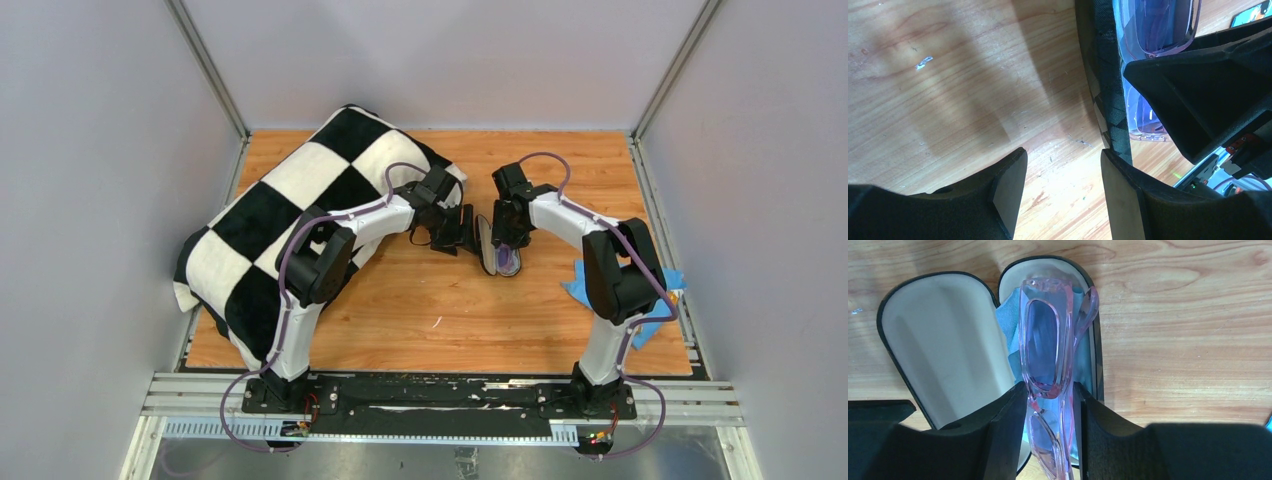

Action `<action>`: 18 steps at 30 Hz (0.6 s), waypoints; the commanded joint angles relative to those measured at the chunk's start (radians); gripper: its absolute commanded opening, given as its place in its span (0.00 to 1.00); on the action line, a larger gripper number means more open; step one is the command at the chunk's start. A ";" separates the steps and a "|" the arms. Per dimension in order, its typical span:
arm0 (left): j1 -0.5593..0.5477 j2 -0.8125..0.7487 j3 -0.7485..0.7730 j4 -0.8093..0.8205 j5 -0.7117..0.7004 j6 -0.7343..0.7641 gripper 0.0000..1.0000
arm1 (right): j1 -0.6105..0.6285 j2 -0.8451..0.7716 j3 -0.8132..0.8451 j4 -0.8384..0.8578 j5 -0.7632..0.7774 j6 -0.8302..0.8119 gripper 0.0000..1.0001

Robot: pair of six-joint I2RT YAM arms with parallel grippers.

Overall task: Organize the sunglasses
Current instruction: Place the sunglasses in the sunglasses case.

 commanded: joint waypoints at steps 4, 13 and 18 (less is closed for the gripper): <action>-0.006 0.023 0.031 -0.016 0.017 0.004 0.61 | -0.023 -0.033 -0.014 -0.014 0.036 -0.035 0.41; -0.006 0.029 0.043 -0.027 0.024 0.012 0.61 | -0.025 -0.030 -0.006 0.007 0.015 -0.104 0.38; -0.006 0.036 0.054 -0.035 0.028 0.012 0.61 | -0.025 -0.029 -0.016 0.027 0.002 -0.117 0.38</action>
